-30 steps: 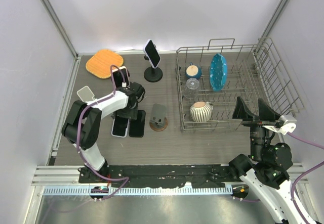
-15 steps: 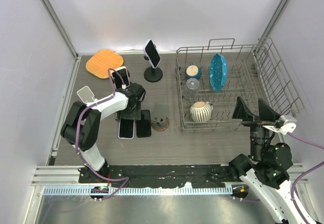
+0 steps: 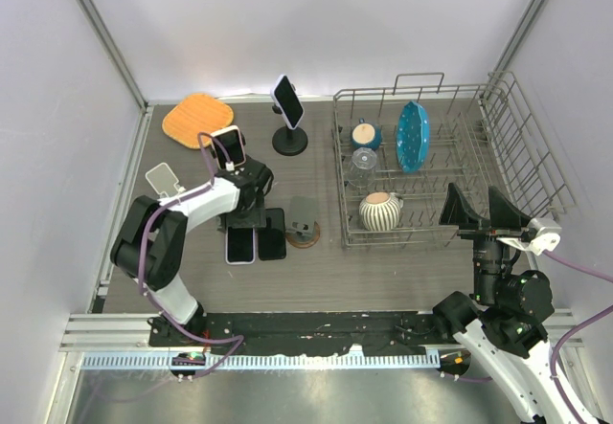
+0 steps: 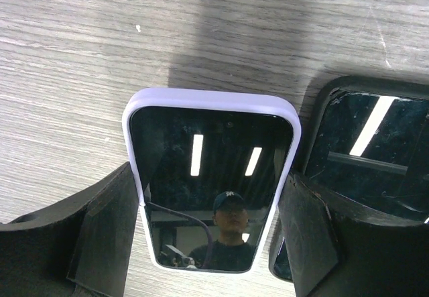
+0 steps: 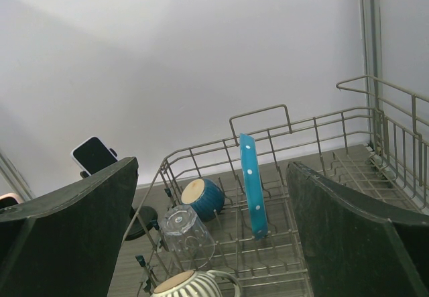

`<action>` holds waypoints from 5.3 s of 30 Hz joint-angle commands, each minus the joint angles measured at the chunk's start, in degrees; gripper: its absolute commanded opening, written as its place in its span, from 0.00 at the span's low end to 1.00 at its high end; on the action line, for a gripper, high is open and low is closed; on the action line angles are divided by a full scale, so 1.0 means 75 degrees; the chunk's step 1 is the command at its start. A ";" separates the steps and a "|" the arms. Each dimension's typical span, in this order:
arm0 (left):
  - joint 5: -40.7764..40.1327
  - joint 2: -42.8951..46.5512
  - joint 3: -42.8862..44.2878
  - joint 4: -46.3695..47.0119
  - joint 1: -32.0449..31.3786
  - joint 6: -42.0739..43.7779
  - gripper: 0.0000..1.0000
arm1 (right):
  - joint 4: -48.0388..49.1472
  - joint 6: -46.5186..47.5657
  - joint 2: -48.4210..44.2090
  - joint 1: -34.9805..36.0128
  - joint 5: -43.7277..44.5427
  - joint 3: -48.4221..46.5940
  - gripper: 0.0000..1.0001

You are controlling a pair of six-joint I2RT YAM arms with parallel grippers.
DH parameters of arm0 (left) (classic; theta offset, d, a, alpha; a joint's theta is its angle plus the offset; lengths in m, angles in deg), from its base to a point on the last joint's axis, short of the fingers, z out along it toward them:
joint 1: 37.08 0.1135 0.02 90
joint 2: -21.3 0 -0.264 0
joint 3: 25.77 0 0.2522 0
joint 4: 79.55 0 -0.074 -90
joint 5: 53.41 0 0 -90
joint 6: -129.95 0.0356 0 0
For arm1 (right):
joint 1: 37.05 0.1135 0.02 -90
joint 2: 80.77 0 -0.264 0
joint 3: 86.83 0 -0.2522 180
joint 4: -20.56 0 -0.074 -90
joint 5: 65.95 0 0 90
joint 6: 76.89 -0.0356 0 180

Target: Remove the phone from the phone stand

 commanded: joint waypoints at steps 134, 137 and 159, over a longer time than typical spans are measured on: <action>-0.0488 0.5793 0.0070 0.1087 -0.0417 0.1872 1.00 | -0.4085 -0.1669 0.7981 0.0057 -0.5629 -0.4733 0.98; 0.0814 0.5512 0.0010 0.1264 -0.0417 0.1825 1.00 | -0.4062 -0.1552 0.7645 0.0057 -0.4520 -0.4710 0.98; 0.1795 0.1809 0.0972 0.3149 -0.1869 0.2504 1.00 | -0.1731 0.0969 0.3765 0.0057 -0.0436 -0.1993 0.98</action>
